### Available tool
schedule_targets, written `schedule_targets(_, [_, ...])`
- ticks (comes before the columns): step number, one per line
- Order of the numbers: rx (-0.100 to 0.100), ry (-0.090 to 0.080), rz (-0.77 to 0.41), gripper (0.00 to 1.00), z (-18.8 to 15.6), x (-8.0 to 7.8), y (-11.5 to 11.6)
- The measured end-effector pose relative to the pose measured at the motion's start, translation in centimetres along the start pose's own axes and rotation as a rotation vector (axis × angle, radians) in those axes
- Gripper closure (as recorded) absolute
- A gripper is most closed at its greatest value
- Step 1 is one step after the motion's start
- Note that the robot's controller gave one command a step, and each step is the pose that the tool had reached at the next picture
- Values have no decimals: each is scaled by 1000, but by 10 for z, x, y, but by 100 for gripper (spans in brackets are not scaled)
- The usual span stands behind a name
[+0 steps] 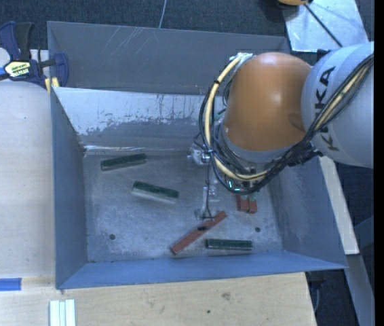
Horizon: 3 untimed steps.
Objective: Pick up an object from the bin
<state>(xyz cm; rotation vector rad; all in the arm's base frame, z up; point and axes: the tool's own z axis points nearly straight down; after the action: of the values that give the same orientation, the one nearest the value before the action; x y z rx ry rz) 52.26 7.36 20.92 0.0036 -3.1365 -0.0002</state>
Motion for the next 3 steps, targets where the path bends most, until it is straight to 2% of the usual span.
schedule_targets(1, [-1, -8, 2, 0, -4, -2, 0])
schedule_targets(2, [-2, -16, 41, 0, 44, -20, -1])
schedule_targets(3, [0, -10, -55, 0, 102, -33, 10])
